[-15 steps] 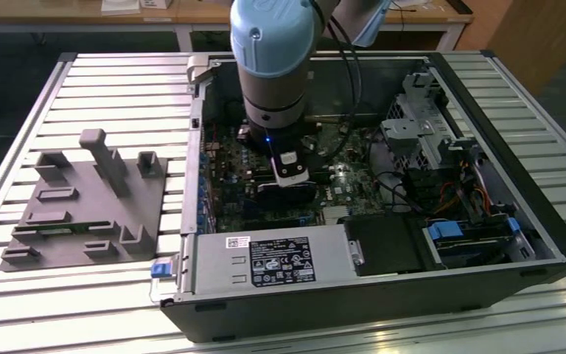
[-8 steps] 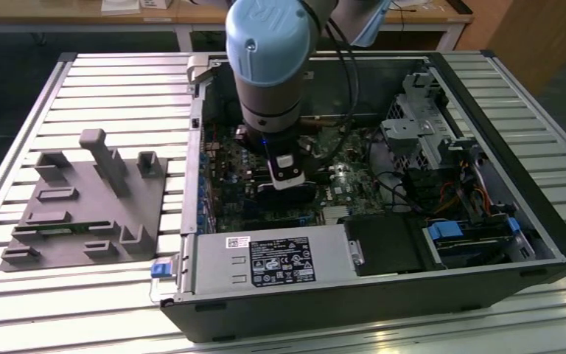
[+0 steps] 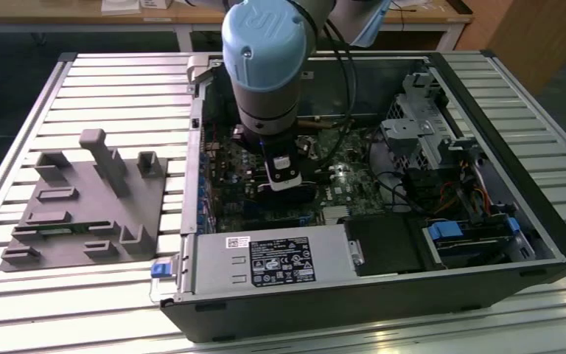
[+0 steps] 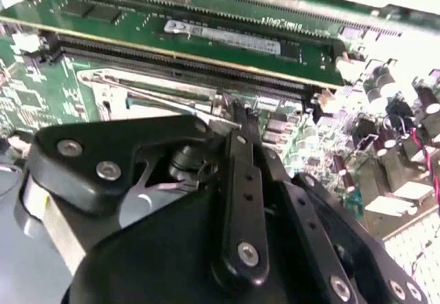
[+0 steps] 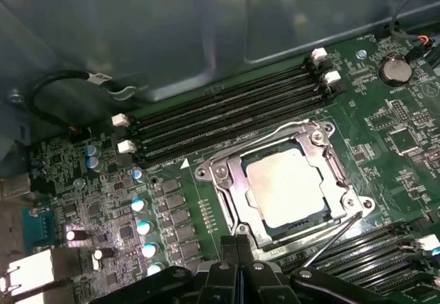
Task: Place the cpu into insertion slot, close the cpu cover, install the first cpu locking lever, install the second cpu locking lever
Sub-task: 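Install the second cpu locking lever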
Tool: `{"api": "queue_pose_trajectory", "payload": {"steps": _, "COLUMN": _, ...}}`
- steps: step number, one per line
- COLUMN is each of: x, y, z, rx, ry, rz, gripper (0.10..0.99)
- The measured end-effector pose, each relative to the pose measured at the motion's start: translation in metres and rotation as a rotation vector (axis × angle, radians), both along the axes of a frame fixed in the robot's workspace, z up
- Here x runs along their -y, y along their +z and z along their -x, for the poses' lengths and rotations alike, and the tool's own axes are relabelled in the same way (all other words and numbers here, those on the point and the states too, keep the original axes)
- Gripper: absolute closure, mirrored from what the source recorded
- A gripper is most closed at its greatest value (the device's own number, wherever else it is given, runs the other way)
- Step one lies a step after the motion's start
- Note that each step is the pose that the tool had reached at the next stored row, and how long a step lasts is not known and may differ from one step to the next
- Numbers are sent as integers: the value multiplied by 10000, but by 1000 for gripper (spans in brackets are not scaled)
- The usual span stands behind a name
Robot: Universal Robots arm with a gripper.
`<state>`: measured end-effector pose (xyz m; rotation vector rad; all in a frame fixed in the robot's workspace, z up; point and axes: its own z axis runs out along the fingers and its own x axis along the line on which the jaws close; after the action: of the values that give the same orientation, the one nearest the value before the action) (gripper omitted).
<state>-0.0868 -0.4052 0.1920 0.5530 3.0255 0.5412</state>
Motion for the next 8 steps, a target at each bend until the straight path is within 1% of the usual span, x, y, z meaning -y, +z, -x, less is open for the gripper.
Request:
{"api": "queue_pose_trajectory", "payload": {"steps": 1, "x": 0, "y": 22, "z": 1, "rx": -1, "ry": 0, "rz": 0, "gripper": 980}}
{"api": "queue_pose_trajectory", "payload": {"steps": 2, "x": 0, "y": 60, "z": 0, "rx": 0, "ry": -1, "rz": -1, "gripper": 980}}
{"api": "queue_pose_trajectory", "payload": {"steps": 8, "x": 0, "y": 333, "z": 1, "rx": 1, "ry": -1, "rz": -1, "gripper": 980}}
